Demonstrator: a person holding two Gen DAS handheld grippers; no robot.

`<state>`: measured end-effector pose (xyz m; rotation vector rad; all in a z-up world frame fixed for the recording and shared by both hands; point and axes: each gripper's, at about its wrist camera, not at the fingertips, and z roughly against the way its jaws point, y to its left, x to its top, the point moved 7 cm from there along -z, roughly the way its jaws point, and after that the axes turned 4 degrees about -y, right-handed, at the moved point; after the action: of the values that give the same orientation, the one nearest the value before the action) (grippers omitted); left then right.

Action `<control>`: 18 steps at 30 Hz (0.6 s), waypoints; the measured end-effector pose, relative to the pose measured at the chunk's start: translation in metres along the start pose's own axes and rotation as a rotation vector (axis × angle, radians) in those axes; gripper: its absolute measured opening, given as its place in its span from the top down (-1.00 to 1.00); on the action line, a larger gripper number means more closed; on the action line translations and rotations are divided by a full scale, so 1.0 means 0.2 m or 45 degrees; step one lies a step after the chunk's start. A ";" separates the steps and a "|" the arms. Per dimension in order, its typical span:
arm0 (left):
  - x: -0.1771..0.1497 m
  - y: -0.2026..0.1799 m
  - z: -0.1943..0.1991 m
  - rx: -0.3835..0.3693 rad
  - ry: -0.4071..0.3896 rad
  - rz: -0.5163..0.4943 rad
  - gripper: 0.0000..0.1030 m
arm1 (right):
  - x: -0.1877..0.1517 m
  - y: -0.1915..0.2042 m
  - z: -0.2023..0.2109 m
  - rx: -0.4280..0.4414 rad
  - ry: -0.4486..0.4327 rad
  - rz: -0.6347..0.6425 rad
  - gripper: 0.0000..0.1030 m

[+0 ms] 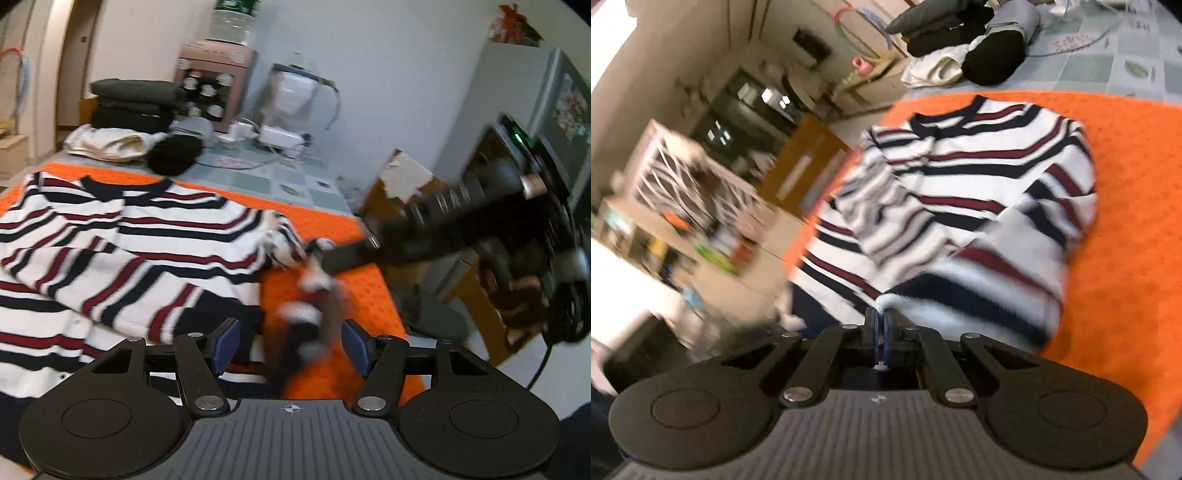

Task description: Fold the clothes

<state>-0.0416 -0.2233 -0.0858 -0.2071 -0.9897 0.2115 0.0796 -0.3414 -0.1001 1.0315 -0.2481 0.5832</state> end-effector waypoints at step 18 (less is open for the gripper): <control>0.03 0.10 0.02 0.163 -0.073 -0.078 -0.45 | 0.13 0.16 -0.14 0.147 -0.122 -0.237 0.93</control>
<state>-0.0432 -0.2023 -0.0854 -0.0541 -1.0343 0.2249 0.0802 -0.2970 -0.0784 1.1818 -0.2014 0.3832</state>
